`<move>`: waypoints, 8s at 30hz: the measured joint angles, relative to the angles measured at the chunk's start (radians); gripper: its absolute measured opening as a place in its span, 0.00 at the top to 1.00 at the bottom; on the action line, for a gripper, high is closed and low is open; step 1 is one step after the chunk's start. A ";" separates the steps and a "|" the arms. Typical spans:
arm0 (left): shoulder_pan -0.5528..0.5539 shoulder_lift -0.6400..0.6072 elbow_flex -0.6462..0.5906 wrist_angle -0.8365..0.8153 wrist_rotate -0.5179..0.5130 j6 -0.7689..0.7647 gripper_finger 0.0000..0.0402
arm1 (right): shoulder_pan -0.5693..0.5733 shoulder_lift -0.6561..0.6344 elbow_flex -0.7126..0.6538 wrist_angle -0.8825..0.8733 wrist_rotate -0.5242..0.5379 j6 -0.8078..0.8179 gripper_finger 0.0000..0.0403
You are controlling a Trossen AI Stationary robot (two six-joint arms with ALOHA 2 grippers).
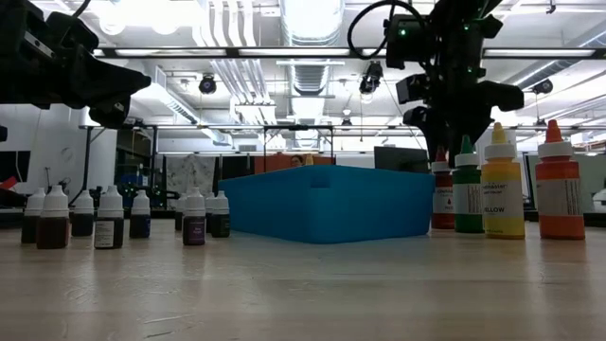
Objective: Pick & Place food coloring
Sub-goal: Put the red food coloring bottle into the blue bin, then put the green food coloring bottle into the blue bin
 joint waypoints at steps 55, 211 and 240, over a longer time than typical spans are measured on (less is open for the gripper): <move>0.000 0.000 0.000 0.000 0.000 0.000 1.00 | 0.000 0.169 0.482 -0.151 0.008 -0.005 0.74; 0.000 0.000 0.000 0.000 0.000 0.000 1.00 | 0.076 0.394 0.735 -0.177 0.008 0.265 0.58; 0.000 0.000 0.000 0.000 0.000 0.000 1.00 | 0.185 0.170 0.428 -0.186 0.007 0.302 0.59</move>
